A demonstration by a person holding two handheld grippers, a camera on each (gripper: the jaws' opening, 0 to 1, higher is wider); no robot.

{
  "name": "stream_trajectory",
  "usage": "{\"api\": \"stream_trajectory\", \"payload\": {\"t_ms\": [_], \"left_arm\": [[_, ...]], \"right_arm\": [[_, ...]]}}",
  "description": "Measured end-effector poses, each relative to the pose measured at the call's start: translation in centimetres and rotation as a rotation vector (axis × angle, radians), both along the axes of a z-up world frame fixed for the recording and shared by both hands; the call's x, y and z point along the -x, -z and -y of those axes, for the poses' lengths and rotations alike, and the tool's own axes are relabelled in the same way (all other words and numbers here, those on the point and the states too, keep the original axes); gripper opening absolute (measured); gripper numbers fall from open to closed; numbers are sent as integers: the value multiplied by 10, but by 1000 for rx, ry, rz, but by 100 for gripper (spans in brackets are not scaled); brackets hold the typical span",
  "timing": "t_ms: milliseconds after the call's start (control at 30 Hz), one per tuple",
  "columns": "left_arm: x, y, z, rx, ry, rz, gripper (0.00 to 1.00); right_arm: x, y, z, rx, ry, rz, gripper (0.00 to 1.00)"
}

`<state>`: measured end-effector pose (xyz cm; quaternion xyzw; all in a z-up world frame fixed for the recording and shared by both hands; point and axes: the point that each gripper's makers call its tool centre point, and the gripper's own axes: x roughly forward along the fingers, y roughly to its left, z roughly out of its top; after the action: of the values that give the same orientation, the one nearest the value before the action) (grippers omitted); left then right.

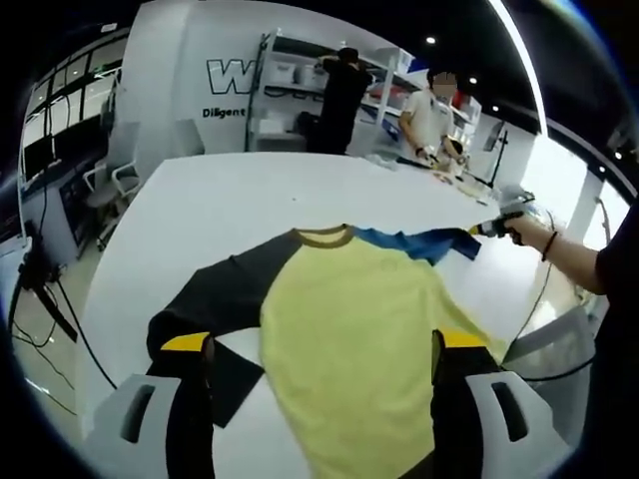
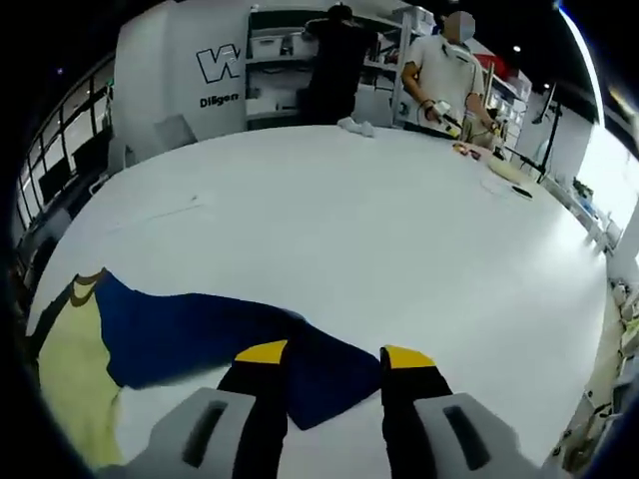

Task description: Fold the garment on the visible template until the final outline fits inside the template.

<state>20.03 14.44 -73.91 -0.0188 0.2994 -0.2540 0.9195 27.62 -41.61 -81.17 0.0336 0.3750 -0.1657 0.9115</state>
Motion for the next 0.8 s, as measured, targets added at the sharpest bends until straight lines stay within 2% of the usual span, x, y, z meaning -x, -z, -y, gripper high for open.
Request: {"api": "stream_trajectory", "payload": {"t_ms": [67, 167, 267, 300, 400, 533, 667, 700, 800], "left_arm": [[0, 0, 0, 1, -2, 2, 86], [1, 0, 1, 2, 1, 0, 85], [1, 0, 1, -1, 3, -1, 85], [1, 0, 1, 0, 3, -2, 85], [3, 0, 2, 3, 6, -4, 84], [5, 1, 0, 1, 3, -7, 84], [6, 0, 1, 2, 6, -6, 85], [7, 0, 1, 3, 6, -4, 85], [9, -2, 1, 8, 5, -3, 85]], "right_arm": [[8, 0, -5, -18, 35, 10, 29], [12, 9, -18, -61, 40, 0, 28], [13, 20, -22, -87, 60, -15, 25], [12, 25, -25, -117, 81, -7, 23], [7, 31, -24, -138, 115, 10, 21], [5, 40, -25, -139, 133, -19, 25], [5, 49, -29, -134, 134, -43, 25], [4, 46, -26, -109, 133, -29, 24], [4, 48, -24, -74, 127, -52, 21]]}}
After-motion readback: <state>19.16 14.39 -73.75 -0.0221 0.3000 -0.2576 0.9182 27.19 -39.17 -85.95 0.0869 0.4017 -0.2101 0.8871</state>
